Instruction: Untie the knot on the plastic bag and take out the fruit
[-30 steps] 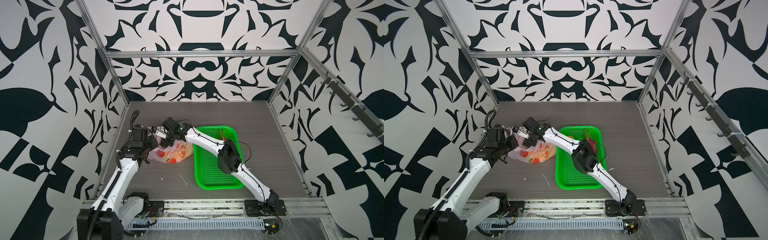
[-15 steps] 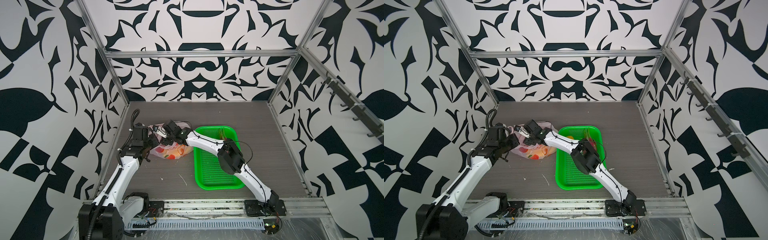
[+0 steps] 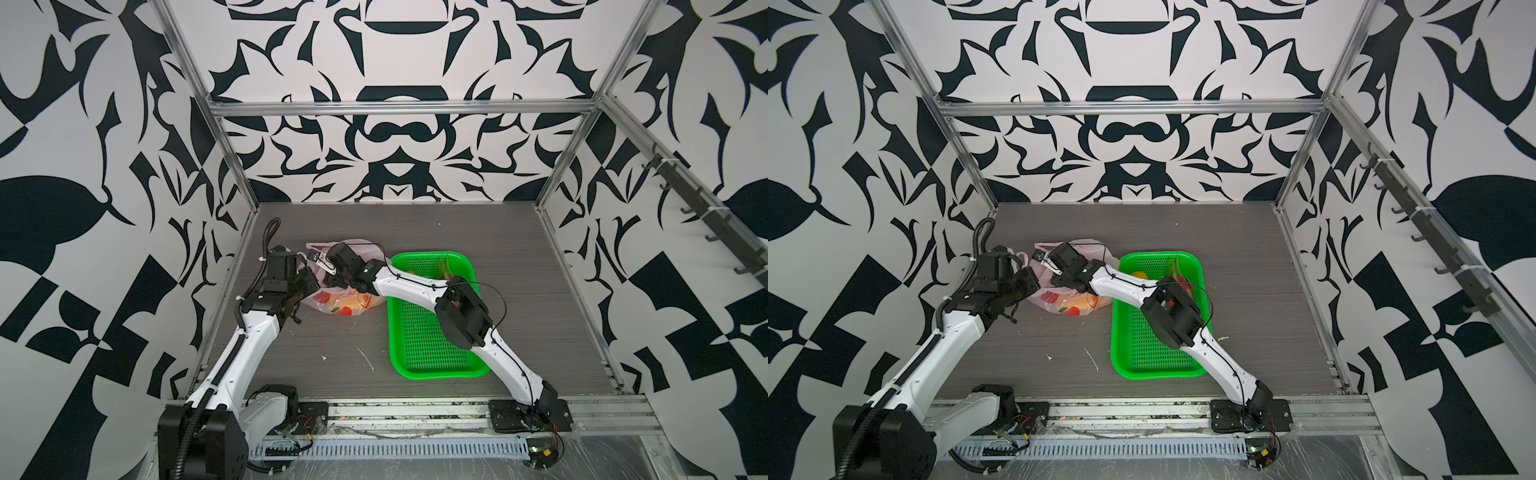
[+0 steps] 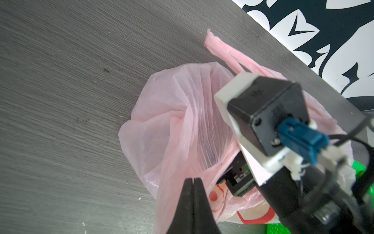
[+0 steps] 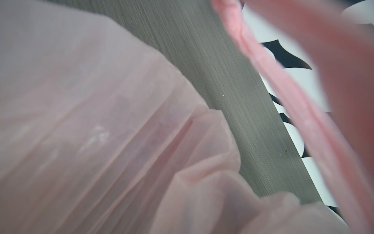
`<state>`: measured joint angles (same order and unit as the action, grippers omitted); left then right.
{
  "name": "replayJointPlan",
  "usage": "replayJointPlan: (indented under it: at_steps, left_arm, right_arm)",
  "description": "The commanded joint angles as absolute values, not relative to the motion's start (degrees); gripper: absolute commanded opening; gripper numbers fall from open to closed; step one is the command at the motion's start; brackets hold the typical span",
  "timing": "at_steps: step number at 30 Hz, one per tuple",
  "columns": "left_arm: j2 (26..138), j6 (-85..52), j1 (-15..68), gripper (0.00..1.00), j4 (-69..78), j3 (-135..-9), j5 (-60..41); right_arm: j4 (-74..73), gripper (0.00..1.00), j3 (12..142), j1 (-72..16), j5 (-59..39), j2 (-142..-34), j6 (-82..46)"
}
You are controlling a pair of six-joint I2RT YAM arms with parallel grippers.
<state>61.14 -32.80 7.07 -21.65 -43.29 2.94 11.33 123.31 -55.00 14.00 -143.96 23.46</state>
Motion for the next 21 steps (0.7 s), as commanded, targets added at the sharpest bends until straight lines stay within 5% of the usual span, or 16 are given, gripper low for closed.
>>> replayJointPlan:
  at_steps: [1,8,21]
  left_arm:
    - [60.87,-32.37,6.86,0.00,-22.06,-45.43,2.79]
    - [60.56,-32.27,6.86,0.00,-22.38,-45.64,2.99]
    - [60.30,-31.90,6.85,0.00,-22.00,-45.53,4.12]
  right_arm:
    - [16.27,0.80,127.55,-54.40,16.43,-146.69,22.92]
    - [19.10,0.70,131.38,-54.05,18.35,-149.77,22.90]
    - [15.73,0.17,126.33,-54.32,19.23,-145.01,24.34]
